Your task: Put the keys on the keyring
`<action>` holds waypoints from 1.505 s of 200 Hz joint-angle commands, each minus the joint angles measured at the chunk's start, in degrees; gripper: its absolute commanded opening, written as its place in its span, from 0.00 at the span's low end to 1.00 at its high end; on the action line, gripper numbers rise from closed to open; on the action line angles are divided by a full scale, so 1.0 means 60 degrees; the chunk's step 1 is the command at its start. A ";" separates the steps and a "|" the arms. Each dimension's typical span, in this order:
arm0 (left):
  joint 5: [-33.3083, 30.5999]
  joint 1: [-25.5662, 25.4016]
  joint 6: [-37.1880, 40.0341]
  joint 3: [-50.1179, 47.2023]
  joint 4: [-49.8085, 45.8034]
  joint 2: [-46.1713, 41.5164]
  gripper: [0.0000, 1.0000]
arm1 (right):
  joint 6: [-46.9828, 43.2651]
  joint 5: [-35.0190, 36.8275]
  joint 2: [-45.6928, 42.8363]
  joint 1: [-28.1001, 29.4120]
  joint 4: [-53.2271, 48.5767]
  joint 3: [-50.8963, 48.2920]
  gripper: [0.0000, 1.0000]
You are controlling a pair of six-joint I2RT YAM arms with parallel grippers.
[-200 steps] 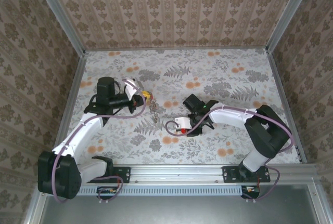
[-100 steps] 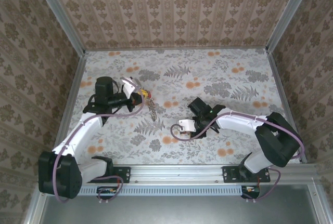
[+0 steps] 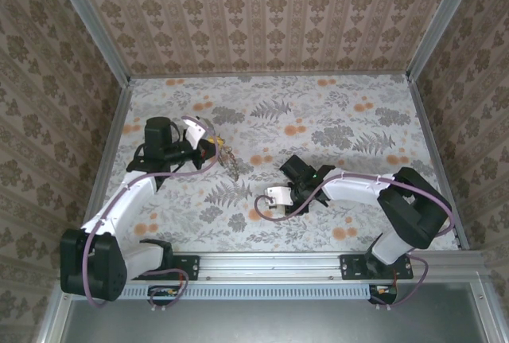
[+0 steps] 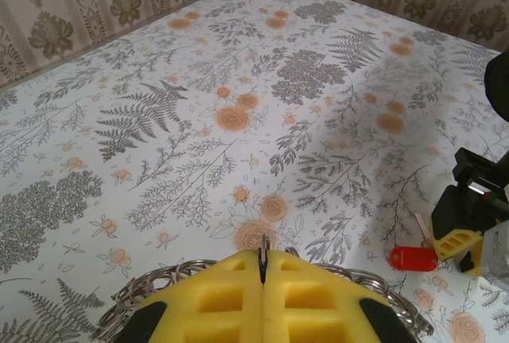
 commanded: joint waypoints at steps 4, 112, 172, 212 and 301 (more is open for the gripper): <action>0.0078 0.0078 -0.0160 -0.0016 0.0418 0.0009 0.00 | -0.0038 0.0173 0.0285 0.0068 -0.0261 0.0119 0.31; 0.0145 0.0082 -0.0307 -0.0017 0.0452 0.0137 0.00 | 0.0358 0.1176 0.0489 0.0538 0.0549 0.0243 0.33; 0.0074 0.0085 -0.0296 -0.0016 0.0449 0.0170 0.00 | 0.0972 0.3782 0.0407 0.0877 0.2458 -0.0272 0.28; 0.0063 0.0086 -0.0274 -0.0020 0.0425 0.0179 0.00 | 0.1047 0.3761 0.0007 0.0855 0.2882 -0.0422 0.18; 0.0140 0.0086 -0.0318 -0.0051 0.0466 0.0210 0.00 | 0.1557 0.2531 -0.0459 0.0302 0.1878 -0.0219 0.31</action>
